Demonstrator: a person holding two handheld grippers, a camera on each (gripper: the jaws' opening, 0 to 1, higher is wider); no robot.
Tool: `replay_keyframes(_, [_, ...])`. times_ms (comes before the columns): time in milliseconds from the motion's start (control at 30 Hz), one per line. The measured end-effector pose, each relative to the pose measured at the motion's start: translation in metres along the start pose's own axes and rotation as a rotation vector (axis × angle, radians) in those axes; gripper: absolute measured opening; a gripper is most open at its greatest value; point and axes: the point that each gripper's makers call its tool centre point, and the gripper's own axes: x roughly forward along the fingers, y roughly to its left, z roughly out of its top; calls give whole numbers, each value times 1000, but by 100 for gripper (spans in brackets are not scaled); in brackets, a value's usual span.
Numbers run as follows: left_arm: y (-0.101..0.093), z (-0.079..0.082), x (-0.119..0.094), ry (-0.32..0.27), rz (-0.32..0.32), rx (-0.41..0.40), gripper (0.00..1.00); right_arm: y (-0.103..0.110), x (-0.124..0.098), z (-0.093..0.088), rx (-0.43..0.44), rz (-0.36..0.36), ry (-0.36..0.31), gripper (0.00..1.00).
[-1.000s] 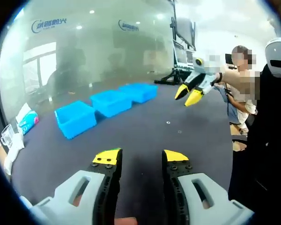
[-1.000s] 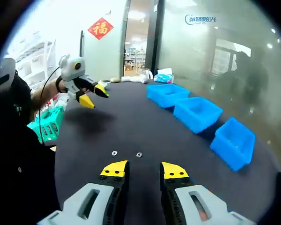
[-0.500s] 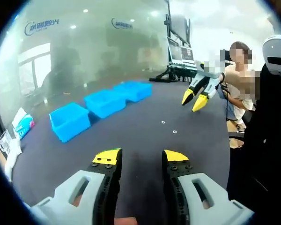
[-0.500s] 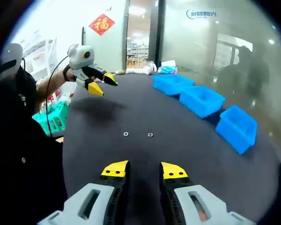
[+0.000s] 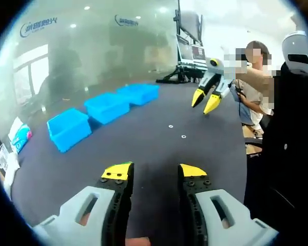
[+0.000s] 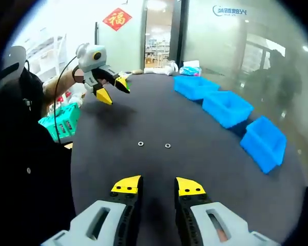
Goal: Sort the screws, nuts, and washers into the corresponding bins
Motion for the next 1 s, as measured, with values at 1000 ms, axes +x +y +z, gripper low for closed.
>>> replay_keyframes(1000, [5, -11, -7, -16, 23, -41, 33, -4, 78, 32, -118, 117, 140, 16])
